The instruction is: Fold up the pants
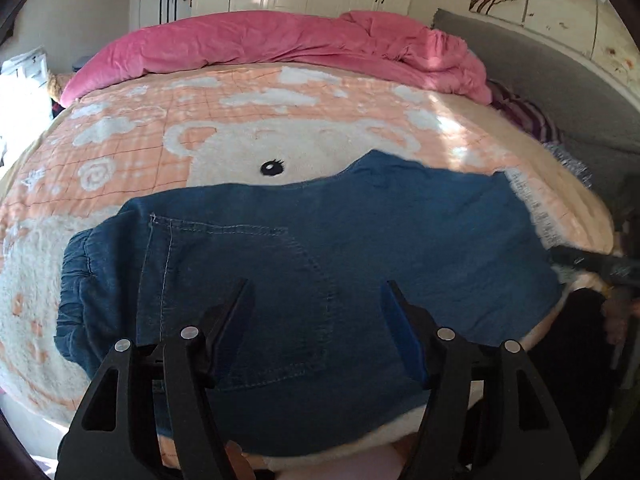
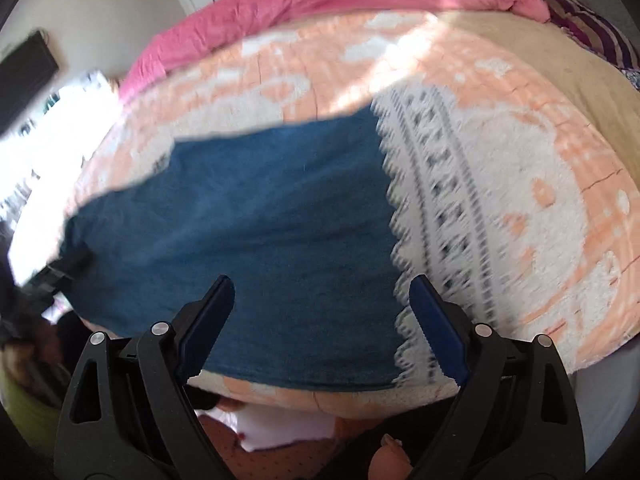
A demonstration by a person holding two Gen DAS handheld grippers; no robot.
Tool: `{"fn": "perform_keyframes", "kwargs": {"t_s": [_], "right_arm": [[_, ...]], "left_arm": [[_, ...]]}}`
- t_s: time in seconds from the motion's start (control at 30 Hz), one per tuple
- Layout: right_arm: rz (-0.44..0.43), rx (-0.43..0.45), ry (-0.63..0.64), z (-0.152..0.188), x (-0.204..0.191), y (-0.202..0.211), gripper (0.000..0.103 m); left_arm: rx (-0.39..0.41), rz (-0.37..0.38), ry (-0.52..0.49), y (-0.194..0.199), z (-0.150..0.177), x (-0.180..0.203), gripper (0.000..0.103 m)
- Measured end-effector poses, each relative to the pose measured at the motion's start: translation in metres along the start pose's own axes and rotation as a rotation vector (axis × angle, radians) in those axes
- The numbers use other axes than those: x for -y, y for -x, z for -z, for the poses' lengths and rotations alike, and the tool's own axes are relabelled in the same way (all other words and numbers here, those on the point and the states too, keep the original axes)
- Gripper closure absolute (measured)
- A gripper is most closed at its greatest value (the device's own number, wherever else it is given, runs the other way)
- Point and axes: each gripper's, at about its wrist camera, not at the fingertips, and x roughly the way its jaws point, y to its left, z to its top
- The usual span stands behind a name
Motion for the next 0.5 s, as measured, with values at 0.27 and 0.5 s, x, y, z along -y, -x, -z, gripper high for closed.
{"fn": "perform_keyframes", "kwargs": {"t_s": [0.27,0.5], "right_arm": [[-0.011,0.123,-0.099,-0.076,0.056,0.017,0.02],[-0.051,0.076,-0.168,-0.123,0.077,-0.027,0.02]], "left_arm": [[-0.008,0.073,0.033,0.009,-0.014,0.001,0.034],[0.027,0.078,-0.055,-0.005,-0.08,0.038,0.033]]}}
